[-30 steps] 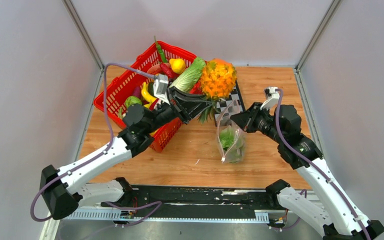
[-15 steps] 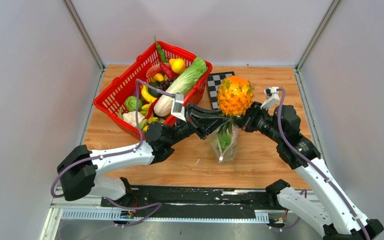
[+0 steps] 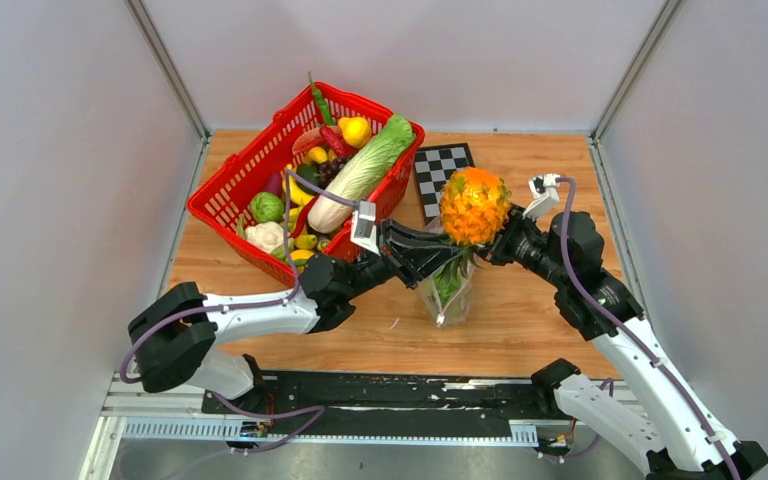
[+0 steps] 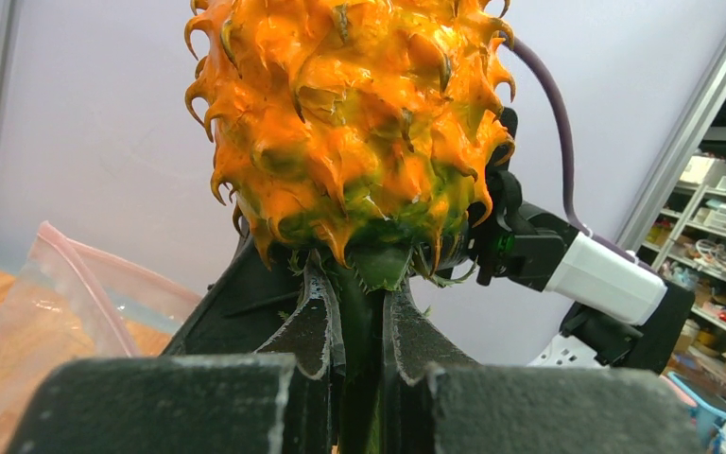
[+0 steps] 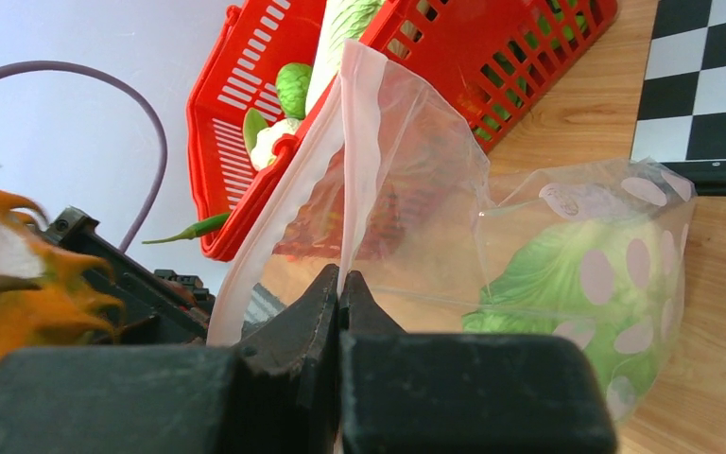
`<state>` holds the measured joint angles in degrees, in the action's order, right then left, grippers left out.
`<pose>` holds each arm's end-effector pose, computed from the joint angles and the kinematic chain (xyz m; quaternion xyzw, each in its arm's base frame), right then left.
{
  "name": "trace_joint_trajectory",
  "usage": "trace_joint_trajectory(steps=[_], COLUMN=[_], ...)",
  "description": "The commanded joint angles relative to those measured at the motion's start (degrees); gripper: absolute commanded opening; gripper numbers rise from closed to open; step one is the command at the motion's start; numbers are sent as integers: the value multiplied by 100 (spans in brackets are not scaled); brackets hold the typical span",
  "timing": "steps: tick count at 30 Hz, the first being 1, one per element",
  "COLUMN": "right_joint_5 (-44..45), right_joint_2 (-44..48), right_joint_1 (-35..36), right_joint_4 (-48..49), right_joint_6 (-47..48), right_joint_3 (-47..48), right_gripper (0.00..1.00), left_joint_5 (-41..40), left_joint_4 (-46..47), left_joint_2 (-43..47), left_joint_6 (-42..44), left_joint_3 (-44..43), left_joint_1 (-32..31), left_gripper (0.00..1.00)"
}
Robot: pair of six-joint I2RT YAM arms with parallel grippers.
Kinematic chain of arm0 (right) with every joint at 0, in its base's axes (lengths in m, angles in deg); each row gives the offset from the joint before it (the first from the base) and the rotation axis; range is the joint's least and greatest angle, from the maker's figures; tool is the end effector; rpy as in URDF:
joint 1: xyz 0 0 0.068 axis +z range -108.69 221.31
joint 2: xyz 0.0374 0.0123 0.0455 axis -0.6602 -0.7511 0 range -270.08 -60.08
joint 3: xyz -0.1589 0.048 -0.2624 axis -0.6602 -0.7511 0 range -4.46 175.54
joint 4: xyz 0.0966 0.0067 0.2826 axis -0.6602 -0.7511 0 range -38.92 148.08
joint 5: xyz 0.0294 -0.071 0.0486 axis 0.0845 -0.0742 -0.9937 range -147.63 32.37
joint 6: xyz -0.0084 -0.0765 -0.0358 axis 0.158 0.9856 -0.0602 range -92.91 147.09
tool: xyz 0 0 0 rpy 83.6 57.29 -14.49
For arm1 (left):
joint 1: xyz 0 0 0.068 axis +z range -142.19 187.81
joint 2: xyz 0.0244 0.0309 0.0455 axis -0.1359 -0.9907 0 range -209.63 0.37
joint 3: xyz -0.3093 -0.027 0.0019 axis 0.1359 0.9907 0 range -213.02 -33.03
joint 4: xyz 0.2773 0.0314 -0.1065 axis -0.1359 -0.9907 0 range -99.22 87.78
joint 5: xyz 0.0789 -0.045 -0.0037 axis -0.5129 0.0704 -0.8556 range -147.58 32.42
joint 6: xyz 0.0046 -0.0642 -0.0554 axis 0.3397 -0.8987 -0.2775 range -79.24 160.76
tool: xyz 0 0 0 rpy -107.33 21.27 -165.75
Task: Place the food in the zip-top bag and seal the zipper
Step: Place the fake fruit in the zipper food storage bag.
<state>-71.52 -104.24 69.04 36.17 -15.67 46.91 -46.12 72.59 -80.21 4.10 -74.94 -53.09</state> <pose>0.1856 0.1177 0.3825 0.0295 0.7888 0.4282 0.4399 0.1568 -0.3119 0.3680 0.1816 0.4219 -0.6971 0.5506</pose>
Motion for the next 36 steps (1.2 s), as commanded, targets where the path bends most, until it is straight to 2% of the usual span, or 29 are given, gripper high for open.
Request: trace_joint_trajectory(steps=[1,4,7,14,19,22,25,29,32,36], right_joint_5=[-253,-371,-346,-568,-526,-562,-524,-570,-571,-441], right_joint_2=[62,164,157,247,352,310,259,172,240,348], right_joint_1=[14,12,14,14,9,14,13,14,12,12], right_joint_4=[513,779,545,396,481,667,816,943,1110,1128], right_joint_6=[-231,-390,-178,-172,-327,-478,-570,-593,-689,-731], right_joint_3=[35,-94,77,177,115,9,-154,-300,-426,-453], right_gripper=[0,0,0,0,0,0,0,0,0,0], left_joint_5=[-251,-643,-976,-1538,-1761,-1903,-1667,-1050,-664,-674], left_joint_4=[51,-206,-295,-1069,-2060,-1922,-1545,-1594,-1665,-1757], left_joint_2=[157,343,516,811,1083,1203,1205,978,822,750], left_joint_6=[614,929,1175,1875,2499,2525,2168,1667,1611,1575], left_joint_3=[203,587,856,925,742,843,741,215,76,280], left_joint_1=[-43,-50,-43,-51,-97,-123,-122,-124,-131,-132], left_gripper=[0,0,0,0,0,0,0,0,0,4])
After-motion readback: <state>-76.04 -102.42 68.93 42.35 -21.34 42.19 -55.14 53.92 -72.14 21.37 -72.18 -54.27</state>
